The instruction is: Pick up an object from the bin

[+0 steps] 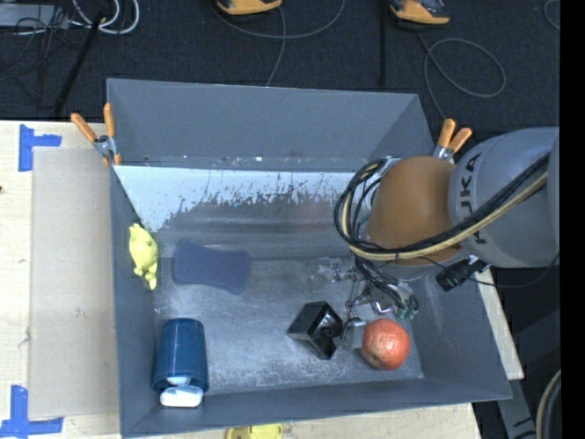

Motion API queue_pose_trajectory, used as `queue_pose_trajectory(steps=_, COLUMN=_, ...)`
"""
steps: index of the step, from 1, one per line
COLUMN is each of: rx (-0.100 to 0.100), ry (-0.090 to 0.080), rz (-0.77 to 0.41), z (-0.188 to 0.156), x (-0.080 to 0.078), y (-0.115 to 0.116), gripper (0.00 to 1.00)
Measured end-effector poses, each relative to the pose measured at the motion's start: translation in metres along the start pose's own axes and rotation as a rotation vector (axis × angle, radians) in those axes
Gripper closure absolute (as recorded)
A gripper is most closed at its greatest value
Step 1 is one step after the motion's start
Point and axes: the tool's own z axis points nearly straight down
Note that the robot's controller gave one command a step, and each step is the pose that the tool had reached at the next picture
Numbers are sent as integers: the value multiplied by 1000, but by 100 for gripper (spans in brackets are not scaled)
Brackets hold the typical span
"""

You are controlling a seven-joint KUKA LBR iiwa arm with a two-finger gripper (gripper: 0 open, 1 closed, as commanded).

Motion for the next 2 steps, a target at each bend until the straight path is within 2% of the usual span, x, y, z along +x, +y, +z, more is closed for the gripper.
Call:
queue_pose_trajectory(steps=1, rx=2, ry=-1, rz=-199, z=26, x=10, y=4, gripper=0)
queue_pose_trajectory(steps=2, rx=7, ry=-10, rz=107, z=26, x=27, y=12, gripper=100)
